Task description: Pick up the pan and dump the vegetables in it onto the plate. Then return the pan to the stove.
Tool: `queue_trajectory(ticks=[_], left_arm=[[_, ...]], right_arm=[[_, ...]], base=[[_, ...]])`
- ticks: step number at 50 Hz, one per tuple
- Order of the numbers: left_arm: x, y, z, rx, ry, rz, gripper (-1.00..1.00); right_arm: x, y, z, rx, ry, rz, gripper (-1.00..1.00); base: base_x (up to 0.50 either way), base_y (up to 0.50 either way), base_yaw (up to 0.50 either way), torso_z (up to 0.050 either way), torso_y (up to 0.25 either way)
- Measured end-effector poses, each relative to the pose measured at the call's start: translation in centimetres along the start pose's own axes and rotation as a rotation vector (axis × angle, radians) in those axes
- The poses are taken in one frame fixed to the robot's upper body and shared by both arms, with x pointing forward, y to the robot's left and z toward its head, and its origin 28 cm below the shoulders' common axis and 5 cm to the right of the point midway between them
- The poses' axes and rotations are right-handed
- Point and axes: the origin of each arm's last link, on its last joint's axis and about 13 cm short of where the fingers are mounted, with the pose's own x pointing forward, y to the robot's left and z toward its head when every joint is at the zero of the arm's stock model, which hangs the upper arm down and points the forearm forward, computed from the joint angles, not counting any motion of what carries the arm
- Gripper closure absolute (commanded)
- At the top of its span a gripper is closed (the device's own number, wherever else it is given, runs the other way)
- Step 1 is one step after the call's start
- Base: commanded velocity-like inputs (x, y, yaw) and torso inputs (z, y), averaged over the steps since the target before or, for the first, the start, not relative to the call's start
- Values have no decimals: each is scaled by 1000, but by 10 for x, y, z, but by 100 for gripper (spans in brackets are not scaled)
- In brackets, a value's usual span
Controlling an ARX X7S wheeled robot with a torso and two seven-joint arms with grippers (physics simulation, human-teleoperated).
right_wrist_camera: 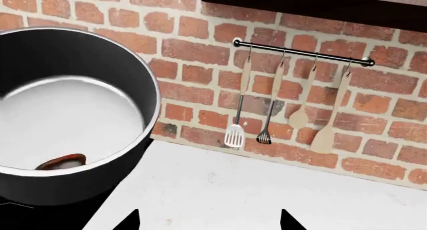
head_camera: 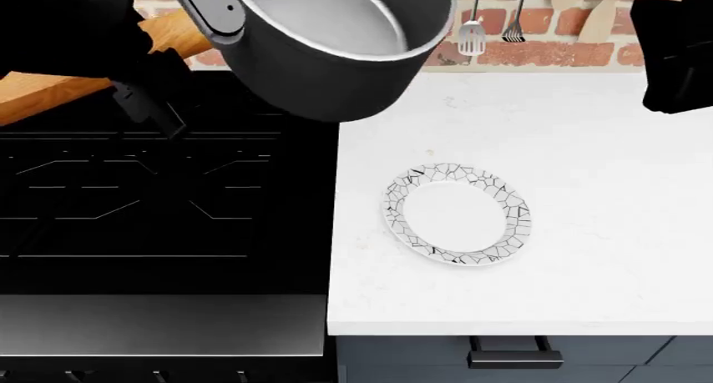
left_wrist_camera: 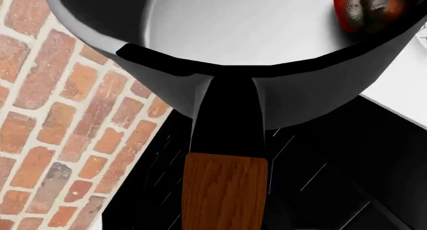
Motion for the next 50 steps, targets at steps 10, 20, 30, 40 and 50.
queue_trajectory(ticks=[10, 20, 30, 40, 50], left_arm=[[9, -4, 3, 48, -12, -3, 100], [18, -8, 4, 93, -18, 1, 100], [22, -7, 2, 150, -11, 42, 100], [27, -6, 1, 212, -13, 85, 100], [36, -9, 0, 262, -22, 91, 100]], right_arm=[[0, -1, -2, 4, -1, -1, -100], [-1, -2, -3, 11, -3, -2, -100], [-1, -3, -4, 15, -5, -3, -100], [-1, -3, -6, 19, -4, -4, -100], [-1, -4, -8, 25, -4, -5, -100]], base=[[0, 0, 0, 0, 1], [0, 0, 0, 1, 1], [0, 0, 0, 0, 1], [0, 0, 0, 0, 1], [0, 0, 0, 1, 1]])
